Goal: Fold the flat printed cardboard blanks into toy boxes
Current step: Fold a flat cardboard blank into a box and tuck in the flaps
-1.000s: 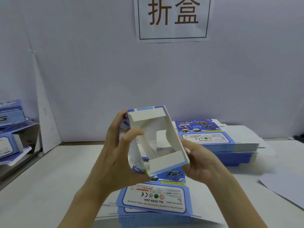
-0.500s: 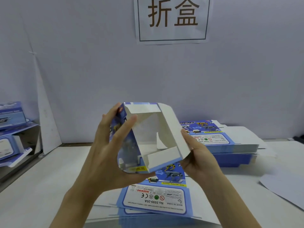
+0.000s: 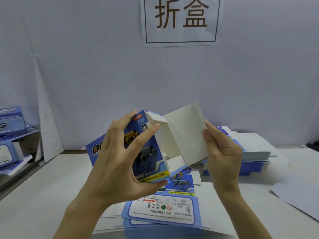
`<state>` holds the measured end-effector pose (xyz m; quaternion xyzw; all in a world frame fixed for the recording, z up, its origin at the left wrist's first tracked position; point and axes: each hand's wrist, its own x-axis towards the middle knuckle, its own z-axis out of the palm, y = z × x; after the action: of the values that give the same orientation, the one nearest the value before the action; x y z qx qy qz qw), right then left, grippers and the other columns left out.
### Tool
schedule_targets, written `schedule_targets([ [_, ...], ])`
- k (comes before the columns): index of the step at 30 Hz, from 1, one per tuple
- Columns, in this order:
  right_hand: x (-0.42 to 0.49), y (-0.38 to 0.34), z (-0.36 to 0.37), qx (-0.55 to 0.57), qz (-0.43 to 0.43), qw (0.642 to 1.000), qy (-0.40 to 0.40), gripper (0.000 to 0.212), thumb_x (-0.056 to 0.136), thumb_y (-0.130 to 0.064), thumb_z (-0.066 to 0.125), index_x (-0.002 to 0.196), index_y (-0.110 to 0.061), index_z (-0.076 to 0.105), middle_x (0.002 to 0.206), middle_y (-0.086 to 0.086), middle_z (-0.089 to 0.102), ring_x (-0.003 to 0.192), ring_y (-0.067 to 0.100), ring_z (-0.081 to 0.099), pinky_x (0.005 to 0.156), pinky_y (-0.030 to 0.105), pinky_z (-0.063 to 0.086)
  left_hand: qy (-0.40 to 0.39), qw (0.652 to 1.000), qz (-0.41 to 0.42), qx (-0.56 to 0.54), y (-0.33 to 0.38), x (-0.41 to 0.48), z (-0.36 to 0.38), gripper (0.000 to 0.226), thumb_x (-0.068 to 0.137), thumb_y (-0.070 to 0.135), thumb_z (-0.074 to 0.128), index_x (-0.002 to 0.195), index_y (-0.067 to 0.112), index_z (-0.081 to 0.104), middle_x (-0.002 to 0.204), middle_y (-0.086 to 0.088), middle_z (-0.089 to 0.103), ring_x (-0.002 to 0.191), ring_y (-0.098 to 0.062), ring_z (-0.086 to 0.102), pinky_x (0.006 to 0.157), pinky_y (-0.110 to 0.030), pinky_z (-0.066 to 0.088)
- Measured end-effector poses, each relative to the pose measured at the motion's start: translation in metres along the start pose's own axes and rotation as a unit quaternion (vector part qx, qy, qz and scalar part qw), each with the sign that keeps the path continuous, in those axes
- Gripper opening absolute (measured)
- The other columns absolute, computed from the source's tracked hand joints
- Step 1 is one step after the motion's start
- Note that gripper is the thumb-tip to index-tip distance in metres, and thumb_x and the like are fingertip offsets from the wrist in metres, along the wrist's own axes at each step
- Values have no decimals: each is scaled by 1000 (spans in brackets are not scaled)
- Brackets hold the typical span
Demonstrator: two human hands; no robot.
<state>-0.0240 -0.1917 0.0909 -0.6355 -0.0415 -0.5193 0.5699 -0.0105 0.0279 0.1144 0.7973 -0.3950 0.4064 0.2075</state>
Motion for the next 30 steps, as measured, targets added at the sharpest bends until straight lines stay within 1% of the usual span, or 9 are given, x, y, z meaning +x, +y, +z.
schedule_targets([
  [4, 0, -2, 0, 20, -2, 1000, -13, 25, 94, -23, 57, 116, -32, 66, 94, -30, 69, 80, -8, 58, 69, 8, 46, -14, 1000, -3, 20, 3, 0, 7, 94, 61, 73, 62, 140, 28, 37, 147, -16, 29, 128, -29, 40, 93, -34, 41],
  [7, 3, -8, 0, 124, 87, 986, -72, 25, 85, -46, 52, 97, -44, 74, 93, -22, 72, 85, -7, 62, 69, 13, 51, -17, 999, -8, 35, 1, 0, 10, 92, 61, 74, 63, 137, 28, 38, 145, -18, 32, 123, -34, 45, 90, -41, 47],
  [9, 5, -9, 1, 175, 174, 964, -98, 27, 77, -55, 52, 89, -48, 75, 85, -19, 71, 80, -1, 63, 64, 18, 54, -11, 999, -10, 42, -1, 0, 11, 94, 58, 71, 68, 136, 27, 40, 145, -16, 30, 121, -35, 46, 89, -39, 46],
  [12, 6, -10, 1, 252, 278, 921, -100, 27, 68, -49, 60, 86, -38, 77, 84, -11, 72, 75, 2, 66, 57, 23, 54, -13, 999, 4, 41, -2, 0, 13, 93, 58, 68, 69, 135, 27, 39, 145, -13, 27, 123, -35, 45, 89, -40, 48],
  [15, 8, -9, -1, 333, 334, 875, -111, 23, 71, -37, 62, 85, -26, 77, 85, -2, 74, 74, 10, 71, 54, 28, 56, -15, 999, 18, 24, -3, -1, 15, 91, 59, 65, 70, 134, 26, 37, 144, -10, 25, 125, -37, 44, 87, -51, 54],
  [18, 8, -6, -4, 276, 308, 894, -176, 23, 75, -29, 62, 90, -30, 79, 91, -1, 75, 78, 13, 71, 57, 40, 59, -13, 999, 20, 24, -4, -2, 16, 91, 57, 62, 72, 133, 26, 38, 144, -10, 24, 126, -38, 43, 85, -58, 53],
  [22, 7, -3, -2, 226, 291, 918, -151, 24, 74, -27, 64, 93, -36, 77, 95, -5, 74, 79, 11, 70, 61, 49, 60, -4, 1000, 10, 29, -5, -1, 15, 90, 56, 64, 72, 131, 26, 40, 144, -11, 24, 125, -36, 43, 87, -51, 54],
  [27, 8, -8, -4, 210, 305, 921, -118, 23, 69, -39, 67, 86, -29, 78, 89, -2, 72, 78, 13, 67, 49, 30, 54, -20, 999, 20, 16, -2, -2, 19, 89, 57, 62, 72, 131, 28, 36, 144, -7, 22, 128, -36, 41, 84, -56, 54],
  [30, 5, -9, -4, 163, 276, 942, -100, 23, 72, -38, 66, 90, -28, 77, 88, -7, 73, 76, 10, 67, 55, 43, 59, -18, 999, 26, 10, -1, -2, 20, 89, 57, 62, 72, 131, 28, 36, 144, -7, 22, 130, -32, 36, 84, -58, 54],
])
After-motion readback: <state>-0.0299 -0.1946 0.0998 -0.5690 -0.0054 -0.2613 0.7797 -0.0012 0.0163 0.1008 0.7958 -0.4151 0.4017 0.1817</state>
